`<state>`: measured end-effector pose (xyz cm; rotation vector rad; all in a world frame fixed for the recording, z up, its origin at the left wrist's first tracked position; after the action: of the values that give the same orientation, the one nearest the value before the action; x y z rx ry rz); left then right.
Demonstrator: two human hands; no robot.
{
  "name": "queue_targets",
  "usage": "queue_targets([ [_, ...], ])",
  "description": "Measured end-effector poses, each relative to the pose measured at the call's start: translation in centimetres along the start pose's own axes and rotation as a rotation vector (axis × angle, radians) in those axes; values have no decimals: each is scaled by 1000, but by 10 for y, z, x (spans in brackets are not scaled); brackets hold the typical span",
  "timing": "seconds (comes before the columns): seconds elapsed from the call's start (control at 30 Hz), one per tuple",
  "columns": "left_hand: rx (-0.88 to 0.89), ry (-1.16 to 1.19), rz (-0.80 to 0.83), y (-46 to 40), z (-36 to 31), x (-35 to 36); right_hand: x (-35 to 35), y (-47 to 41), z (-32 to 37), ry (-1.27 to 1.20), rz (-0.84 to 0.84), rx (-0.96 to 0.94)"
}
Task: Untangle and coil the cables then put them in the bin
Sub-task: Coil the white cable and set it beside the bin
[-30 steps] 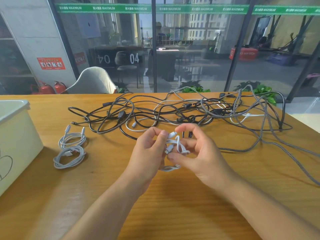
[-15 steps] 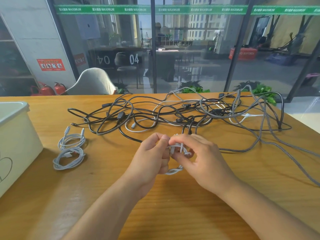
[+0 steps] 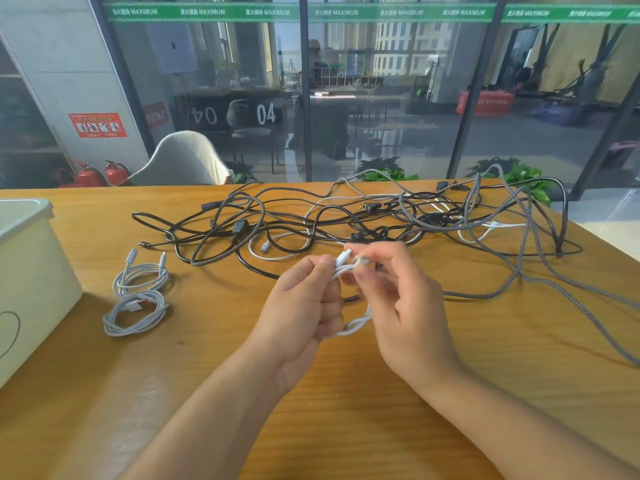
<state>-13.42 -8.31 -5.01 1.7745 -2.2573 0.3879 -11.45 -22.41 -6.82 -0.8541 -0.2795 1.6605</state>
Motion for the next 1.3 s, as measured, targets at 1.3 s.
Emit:
queue_targets([
  [1.3,60,-533,70,-1,1,-16,-26,-9,-13,-80,54,149],
])
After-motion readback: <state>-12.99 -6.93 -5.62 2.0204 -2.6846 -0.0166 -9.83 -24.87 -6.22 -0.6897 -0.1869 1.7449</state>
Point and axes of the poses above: each hand's wrist, its own y-axis away from the middle knuckle, its own x-axis out of the palm, z = x × y, the point moved 1 cm from there along -y, towards the middle knuckle, and after that the axes turned 12 degrees about z, right-handed, at the moved point
